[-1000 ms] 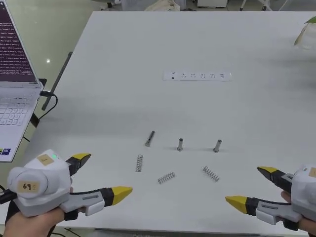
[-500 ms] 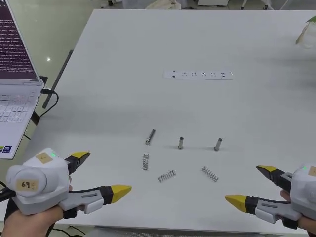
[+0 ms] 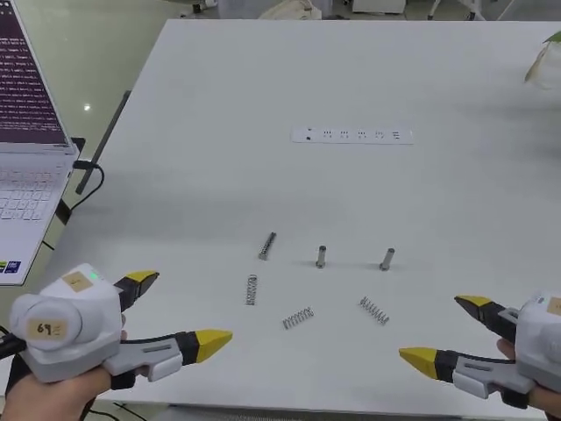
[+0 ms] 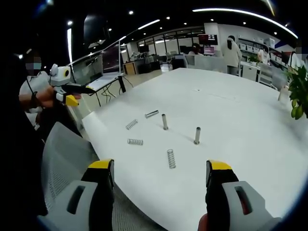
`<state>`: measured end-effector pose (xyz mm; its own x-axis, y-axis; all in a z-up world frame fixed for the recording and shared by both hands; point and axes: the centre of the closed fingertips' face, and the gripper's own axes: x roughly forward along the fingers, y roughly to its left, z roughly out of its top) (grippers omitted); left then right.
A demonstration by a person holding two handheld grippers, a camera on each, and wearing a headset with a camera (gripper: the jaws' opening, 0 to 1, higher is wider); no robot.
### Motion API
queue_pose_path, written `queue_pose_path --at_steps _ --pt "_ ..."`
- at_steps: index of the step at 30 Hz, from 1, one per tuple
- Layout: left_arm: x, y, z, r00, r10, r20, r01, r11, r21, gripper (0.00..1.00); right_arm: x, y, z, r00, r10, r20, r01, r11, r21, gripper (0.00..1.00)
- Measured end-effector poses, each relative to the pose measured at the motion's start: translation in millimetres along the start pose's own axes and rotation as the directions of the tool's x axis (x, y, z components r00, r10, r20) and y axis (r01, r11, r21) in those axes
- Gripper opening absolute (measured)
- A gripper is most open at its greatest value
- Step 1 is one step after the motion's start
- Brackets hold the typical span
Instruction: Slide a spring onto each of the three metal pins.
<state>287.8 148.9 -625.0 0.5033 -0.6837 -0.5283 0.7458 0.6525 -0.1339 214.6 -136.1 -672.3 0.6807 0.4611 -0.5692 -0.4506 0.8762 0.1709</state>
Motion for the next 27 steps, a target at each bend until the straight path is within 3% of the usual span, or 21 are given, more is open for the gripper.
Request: queue_pose_path --at_steps 27 --pt "8.6 5.5 6.0 1.0 -0.008 -0.005 0.008 1.0 0.01 0.82 -1.7 -0.6 -1.7 1.0 -0.007 0.002 0.007 1.0 0.012 0.75"
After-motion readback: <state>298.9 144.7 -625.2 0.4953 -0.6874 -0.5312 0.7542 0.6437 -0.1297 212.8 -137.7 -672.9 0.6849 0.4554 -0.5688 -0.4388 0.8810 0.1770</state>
